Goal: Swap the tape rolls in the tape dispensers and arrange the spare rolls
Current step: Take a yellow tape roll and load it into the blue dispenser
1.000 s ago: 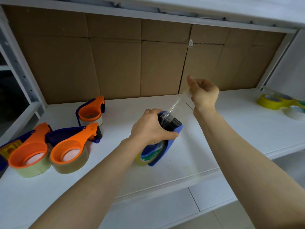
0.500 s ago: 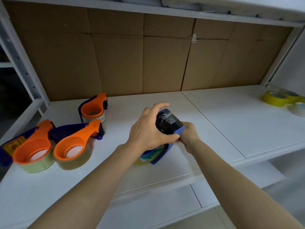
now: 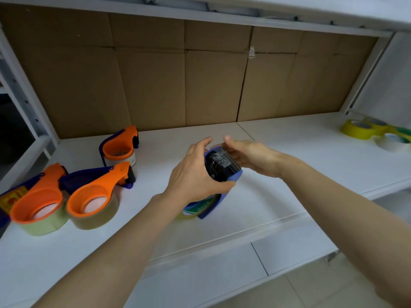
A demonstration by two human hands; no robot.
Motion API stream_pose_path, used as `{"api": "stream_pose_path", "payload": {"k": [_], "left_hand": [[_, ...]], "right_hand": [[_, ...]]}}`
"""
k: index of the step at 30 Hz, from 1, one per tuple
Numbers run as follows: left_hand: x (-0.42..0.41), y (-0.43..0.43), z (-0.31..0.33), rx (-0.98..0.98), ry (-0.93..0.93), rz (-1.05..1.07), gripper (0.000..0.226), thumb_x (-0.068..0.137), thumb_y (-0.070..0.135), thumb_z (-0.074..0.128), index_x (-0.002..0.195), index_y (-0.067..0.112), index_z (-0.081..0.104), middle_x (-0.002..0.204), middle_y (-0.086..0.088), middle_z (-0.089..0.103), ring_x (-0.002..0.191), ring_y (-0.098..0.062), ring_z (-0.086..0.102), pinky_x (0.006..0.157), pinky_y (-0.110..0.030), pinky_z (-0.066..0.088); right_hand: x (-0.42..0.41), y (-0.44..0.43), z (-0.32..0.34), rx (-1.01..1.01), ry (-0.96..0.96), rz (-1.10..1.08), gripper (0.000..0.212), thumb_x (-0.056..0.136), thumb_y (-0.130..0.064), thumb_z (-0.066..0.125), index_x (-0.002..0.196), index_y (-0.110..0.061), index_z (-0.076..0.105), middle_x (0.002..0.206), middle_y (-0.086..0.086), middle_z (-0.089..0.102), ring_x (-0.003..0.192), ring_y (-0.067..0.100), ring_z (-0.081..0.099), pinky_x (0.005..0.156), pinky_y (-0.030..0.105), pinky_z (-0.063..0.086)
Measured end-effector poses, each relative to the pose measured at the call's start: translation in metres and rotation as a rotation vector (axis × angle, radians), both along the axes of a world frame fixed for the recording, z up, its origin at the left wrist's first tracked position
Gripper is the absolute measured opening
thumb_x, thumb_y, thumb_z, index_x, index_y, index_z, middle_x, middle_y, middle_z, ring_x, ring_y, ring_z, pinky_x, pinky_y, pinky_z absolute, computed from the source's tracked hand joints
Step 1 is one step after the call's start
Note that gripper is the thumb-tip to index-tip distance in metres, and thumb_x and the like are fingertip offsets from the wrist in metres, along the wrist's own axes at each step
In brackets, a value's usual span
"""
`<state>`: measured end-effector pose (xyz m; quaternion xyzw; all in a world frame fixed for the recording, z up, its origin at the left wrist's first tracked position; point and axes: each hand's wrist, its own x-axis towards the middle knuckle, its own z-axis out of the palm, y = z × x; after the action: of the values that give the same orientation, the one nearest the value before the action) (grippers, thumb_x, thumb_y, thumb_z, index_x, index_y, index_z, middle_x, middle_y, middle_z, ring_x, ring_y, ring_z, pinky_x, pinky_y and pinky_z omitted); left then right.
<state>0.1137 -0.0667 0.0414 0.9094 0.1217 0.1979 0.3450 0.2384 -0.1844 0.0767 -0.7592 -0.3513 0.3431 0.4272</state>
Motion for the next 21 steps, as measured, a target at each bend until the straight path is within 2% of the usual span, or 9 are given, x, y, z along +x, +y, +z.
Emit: {"api": "stream_pose_path", "payload": {"k": [2, 4, 5, 6, 7, 9, 13, 18, 21], "left_hand": [[-0.001, 0.002, 0.0, -0.005, 0.002, 0.011, 0.106, 0.058, 0.047, 0.08, 0.144, 0.03, 0.02, 0.141, 0.007, 0.037, 0.123, -0.012, 0.043, 0.096, -0.039, 0.046], [-0.001, 0.003, 0.0, -0.007, 0.008, 0.016, 0.106, 0.058, 0.048, 0.08, 0.144, 0.03, 0.021, 0.141, 0.007, 0.036, 0.123, -0.012, 0.042, 0.096, -0.038, 0.045], [-0.001, 0.003, 0.0, 0.0, 0.015, 0.016, 0.104, 0.058, 0.049, 0.08, 0.144, 0.03, 0.023, 0.139, 0.008, 0.037, 0.122, -0.012, 0.043, 0.095, -0.037, 0.046], [-0.001, 0.003, -0.001, 0.011, 0.023, 0.015, 0.102, 0.059, 0.049, 0.079, 0.143, 0.03, 0.026, 0.135, 0.008, 0.038, 0.12, -0.013, 0.045, 0.094, -0.036, 0.046], [-0.001, 0.003, -0.001, 0.021, 0.03, 0.016, 0.098, 0.059, 0.05, 0.079, 0.141, 0.03, 0.029, 0.131, 0.008, 0.04, 0.118, -0.013, 0.047, 0.092, -0.035, 0.046], [-0.001, 0.003, -0.001, 0.036, 0.039, 0.016, 0.093, 0.059, 0.051, 0.078, 0.138, 0.031, 0.033, 0.123, 0.01, 0.041, 0.113, -0.012, 0.049, 0.088, -0.031, 0.046], [0.003, -0.005, 0.002, 0.096, 0.073, -0.012, 0.091, 0.06, 0.053, 0.076, 0.138, 0.033, 0.033, 0.115, 0.014, 0.038, 0.109, -0.011, 0.049, 0.086, -0.029, 0.044], [0.009, -0.008, 0.005, 0.126, 0.095, -0.011, 0.09, 0.059, 0.055, 0.076, 0.136, 0.035, 0.035, 0.11, 0.015, 0.037, 0.107, -0.01, 0.05, 0.082, -0.027, 0.043], [0.009, -0.007, 0.005, 0.123, 0.095, -0.011, 0.089, 0.059, 0.055, 0.076, 0.135, 0.035, 0.035, 0.112, 0.014, 0.039, 0.107, -0.011, 0.05, 0.082, -0.027, 0.043]], "right_hand": [[0.001, 0.003, -0.001, -0.058, -0.031, -0.042, 0.046, 0.097, -0.048, 0.032, 0.109, -0.015, 0.062, 0.119, 0.012, 0.064, 0.115, 0.028, 0.057, 0.106, 0.04, 0.04], [0.002, 0.003, 0.003, -0.073, -0.045, -0.052, 0.044, 0.096, -0.038, 0.043, 0.109, -0.001, 0.064, 0.121, 0.029, 0.058, 0.113, 0.045, 0.051, 0.107, 0.051, 0.036], [0.005, 0.002, 0.006, -0.06, -0.058, -0.051, 0.037, 0.091, -0.028, 0.05, 0.104, 0.002, 0.065, 0.117, 0.035, 0.056, 0.106, 0.05, 0.051, 0.103, 0.052, 0.04], [0.006, 0.0, 0.009, -0.04, -0.07, -0.051, 0.028, 0.084, -0.019, 0.053, 0.097, 0.002, 0.068, 0.105, 0.037, 0.058, 0.089, 0.048, 0.053, 0.09, 0.047, 0.048], [0.005, -0.003, 0.014, -0.026, -0.07, -0.065, 0.02, 0.08, -0.011, 0.056, 0.088, 0.0, 0.07, 0.091, 0.03, 0.058, 0.071, 0.038, 0.051, 0.074, 0.036, 0.048], [0.004, -0.007, 0.025, -0.041, -0.094, -0.087, 0.006, 0.078, -0.008, 0.067, 0.081, -0.003, 0.069, 0.077, 0.014, 0.056, 0.06, 0.014, 0.043, 0.06, 0.025, 0.036], [-0.002, -0.013, 0.047, -0.122, -0.304, -0.133, 0.013, 0.067, -0.016, 0.081, 0.069, -0.012, 0.069, 0.054, -0.008, 0.06, 0.062, 0.01, 0.045, 0.056, 0.021, 0.037], [-0.018, -0.006, 0.063, -0.174, -0.418, -0.188, 0.015, 0.062, -0.013, 0.082, 0.063, -0.009, 0.068, 0.067, 0.01, 0.054, 0.061, 0.017, 0.042, 0.056, 0.027, 0.034], [-0.025, -0.002, 0.065, -0.167, -0.425, -0.234, 0.016, 0.06, -0.011, 0.081, 0.057, -0.01, 0.066, 0.068, 0.012, 0.053, 0.063, 0.021, 0.042, 0.057, 0.03, 0.034]]}}
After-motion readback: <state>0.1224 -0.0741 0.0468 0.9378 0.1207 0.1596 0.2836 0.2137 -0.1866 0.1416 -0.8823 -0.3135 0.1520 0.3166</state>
